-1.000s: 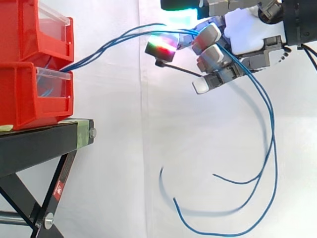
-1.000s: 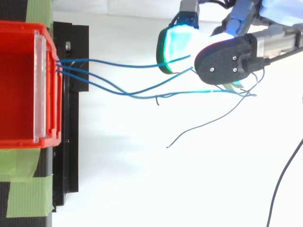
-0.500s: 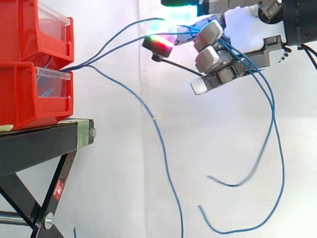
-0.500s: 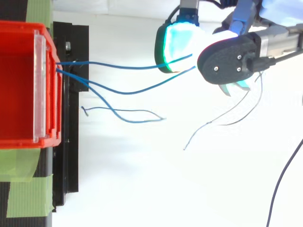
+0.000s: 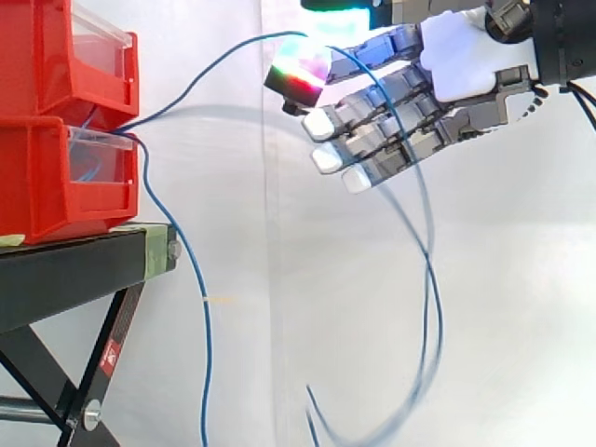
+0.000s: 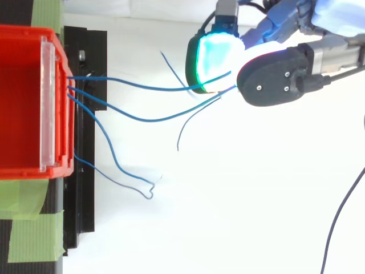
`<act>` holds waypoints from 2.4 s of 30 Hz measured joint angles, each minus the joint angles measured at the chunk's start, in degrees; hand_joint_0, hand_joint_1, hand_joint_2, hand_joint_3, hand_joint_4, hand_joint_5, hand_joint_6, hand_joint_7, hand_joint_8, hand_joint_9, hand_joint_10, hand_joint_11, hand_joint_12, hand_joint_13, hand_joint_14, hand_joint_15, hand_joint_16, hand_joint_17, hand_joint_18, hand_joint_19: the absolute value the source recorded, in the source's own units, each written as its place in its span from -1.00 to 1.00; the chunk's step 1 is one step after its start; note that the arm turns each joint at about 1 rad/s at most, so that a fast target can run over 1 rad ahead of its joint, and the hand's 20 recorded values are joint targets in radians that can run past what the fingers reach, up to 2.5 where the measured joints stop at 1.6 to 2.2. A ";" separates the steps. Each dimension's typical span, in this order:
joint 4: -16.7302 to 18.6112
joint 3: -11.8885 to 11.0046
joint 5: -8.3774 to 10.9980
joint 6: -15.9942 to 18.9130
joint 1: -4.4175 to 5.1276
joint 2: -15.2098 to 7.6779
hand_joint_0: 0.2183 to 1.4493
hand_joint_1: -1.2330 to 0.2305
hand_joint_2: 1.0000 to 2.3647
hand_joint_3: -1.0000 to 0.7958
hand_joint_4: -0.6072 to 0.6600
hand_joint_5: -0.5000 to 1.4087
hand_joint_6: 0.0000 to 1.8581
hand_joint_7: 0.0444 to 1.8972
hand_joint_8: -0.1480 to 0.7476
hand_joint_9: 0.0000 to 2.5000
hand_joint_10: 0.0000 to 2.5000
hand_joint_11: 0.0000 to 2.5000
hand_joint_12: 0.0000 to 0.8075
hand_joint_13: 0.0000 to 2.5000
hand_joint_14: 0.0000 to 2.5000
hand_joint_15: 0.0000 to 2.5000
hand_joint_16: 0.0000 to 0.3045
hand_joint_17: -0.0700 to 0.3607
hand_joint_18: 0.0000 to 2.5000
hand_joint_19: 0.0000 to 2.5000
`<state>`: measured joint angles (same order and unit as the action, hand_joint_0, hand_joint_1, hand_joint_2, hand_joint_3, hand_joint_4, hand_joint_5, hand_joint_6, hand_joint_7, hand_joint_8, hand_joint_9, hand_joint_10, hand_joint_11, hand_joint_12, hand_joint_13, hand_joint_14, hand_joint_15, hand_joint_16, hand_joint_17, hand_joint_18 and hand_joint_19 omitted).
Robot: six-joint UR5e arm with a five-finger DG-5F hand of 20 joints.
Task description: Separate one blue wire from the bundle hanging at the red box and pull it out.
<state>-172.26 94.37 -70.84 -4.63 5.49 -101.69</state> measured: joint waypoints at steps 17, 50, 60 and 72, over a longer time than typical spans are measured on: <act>-0.32 0.02 0.08 -0.96 0.41 -0.01 -0.57 -0.29 -0.41 0.04 -0.33 -0.57 -0.07 0.14 0.08 -0.63 -1.00 -0.84 0.25 -0.70 -0.99 -0.72 -0.53 0.08 -0.52 -0.75; -3.61 6.12 -0.35 -6.37 3.56 0.00 -0.54 -0.32 -0.50 0.06 -0.32 -0.57 -0.07 0.13 0.11 -0.57 -1.00 -0.81 0.25 -0.66 -0.99 -0.71 -0.54 0.06 -0.50 -0.75; 0.81 11.16 -0.35 -5.08 4.46 0.00 -0.53 -0.33 -0.54 0.07 -0.32 -0.57 -0.07 0.13 0.12 -0.56 -1.00 -0.81 0.24 -0.65 -0.99 -0.71 -0.54 0.06 -0.49 -0.74; 2.56 14.26 -0.25 -3.94 5.19 0.00 -0.52 -0.34 -0.57 0.07 -0.31 -0.57 -0.07 0.13 0.12 -0.56 -1.00 -0.81 0.24 -0.65 -0.99 -0.71 -0.54 0.06 -0.49 -0.75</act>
<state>-169.70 108.63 -71.09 -8.57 10.68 -101.69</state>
